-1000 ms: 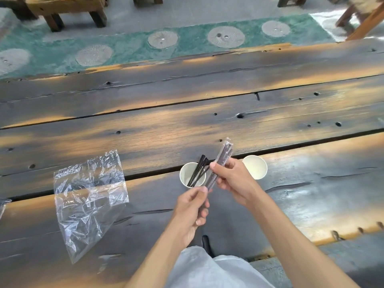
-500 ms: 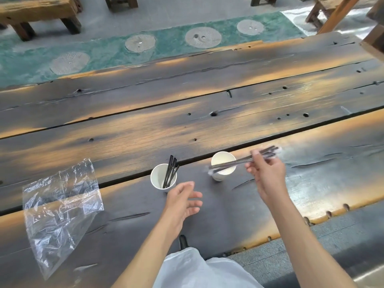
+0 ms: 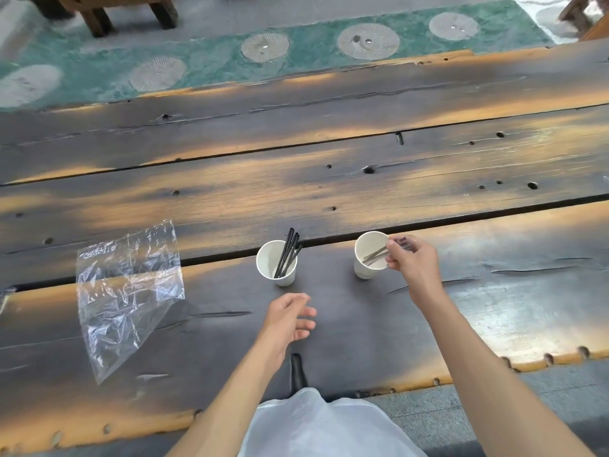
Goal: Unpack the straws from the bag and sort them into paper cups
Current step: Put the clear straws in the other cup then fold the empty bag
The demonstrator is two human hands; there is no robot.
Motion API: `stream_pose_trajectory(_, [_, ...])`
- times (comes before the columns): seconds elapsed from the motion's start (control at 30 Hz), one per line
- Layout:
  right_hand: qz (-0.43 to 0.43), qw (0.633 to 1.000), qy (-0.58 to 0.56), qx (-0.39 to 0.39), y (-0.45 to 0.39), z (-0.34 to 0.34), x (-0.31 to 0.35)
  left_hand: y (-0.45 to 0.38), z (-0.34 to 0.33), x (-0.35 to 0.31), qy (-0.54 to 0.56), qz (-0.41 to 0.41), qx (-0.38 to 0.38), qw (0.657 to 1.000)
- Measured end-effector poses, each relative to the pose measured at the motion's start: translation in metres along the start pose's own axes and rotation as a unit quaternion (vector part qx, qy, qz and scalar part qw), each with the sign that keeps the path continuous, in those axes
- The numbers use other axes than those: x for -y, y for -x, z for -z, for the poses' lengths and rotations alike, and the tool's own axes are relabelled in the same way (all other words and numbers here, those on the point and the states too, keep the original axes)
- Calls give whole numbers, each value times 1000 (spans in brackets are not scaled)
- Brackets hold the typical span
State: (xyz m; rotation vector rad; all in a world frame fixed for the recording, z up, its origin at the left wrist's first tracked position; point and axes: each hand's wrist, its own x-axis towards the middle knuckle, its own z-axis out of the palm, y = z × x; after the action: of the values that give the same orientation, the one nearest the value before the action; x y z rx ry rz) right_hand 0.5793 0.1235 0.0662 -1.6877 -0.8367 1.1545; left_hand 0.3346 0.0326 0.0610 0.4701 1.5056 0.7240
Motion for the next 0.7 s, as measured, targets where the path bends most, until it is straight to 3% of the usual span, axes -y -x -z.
stream_pose_trajectory(0.1, [5,1000,-7,-10,3,4,9,-2,8,3,0,0,-14,1000])
stream_pose_trajectory(0.27, [84,995,-23,-53,22,0,41,-3,40,1,5,-18,-42,999])
stream_pose_trajectory(0.33, [99,994,1,-36,34,-19,52,-4,61,-3,8,-22,-63,998])
stream_pose_trajectory(0.5, [121,986,53,103,77,-103,60,-2,152,-16,-41,-91,-206,973])
stream_pose_trajectory(0.7, [179,911,226,295,114,-238,35,7,277,-15,-153,-146,-431,877])
